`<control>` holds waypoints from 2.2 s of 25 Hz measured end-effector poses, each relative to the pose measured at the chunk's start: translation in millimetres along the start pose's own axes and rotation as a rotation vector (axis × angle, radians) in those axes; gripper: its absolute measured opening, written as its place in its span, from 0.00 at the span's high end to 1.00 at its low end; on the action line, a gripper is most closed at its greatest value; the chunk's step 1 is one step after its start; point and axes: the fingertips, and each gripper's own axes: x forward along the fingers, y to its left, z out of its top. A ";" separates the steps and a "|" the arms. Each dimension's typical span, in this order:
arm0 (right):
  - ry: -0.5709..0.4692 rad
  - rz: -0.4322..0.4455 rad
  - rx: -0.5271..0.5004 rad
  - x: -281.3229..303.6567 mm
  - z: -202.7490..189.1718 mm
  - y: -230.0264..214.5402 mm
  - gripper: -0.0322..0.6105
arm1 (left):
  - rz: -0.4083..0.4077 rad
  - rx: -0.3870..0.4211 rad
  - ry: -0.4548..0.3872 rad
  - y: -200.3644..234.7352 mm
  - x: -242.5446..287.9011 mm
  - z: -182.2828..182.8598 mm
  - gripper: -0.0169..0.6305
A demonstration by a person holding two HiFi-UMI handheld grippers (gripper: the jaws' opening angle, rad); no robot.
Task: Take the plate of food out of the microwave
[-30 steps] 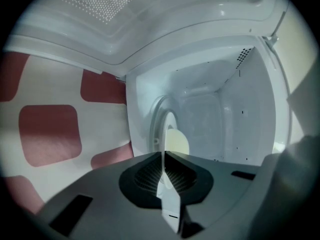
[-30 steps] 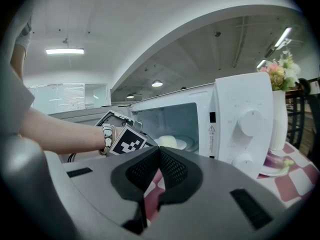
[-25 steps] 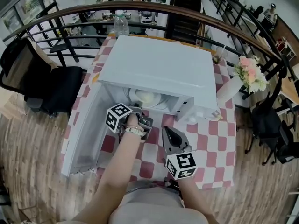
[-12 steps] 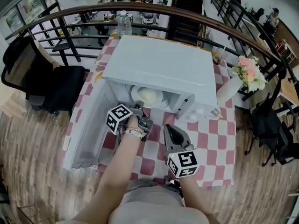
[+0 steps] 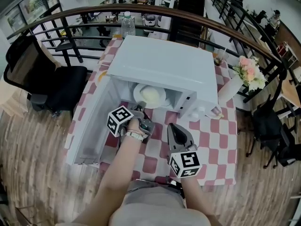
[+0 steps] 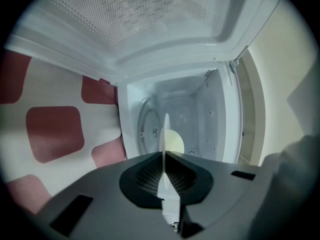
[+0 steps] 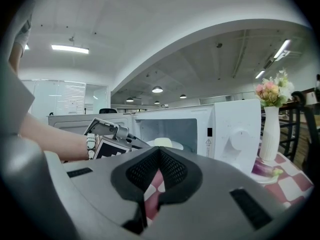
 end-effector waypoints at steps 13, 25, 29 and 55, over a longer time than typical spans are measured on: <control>-0.045 -0.013 -0.013 -18.6 7.5 17.1 0.91 | -0.047 -0.012 0.032 -2.0 -31.4 -16.1 0.95; -0.058 -0.039 -0.007 -36.7 11.5 26.3 0.91 | -0.102 -0.003 0.064 -13.2 -63.5 -33.5 0.95; -0.059 -0.048 -0.004 -42.9 12.7 32.8 0.91 | -0.111 0.000 0.069 -14.4 -76.9 -36.3 0.95; -0.073 -0.053 -0.022 -73.5 35.1 47.7 0.91 | -0.171 0.015 0.071 -47.2 -131.1 -66.1 0.95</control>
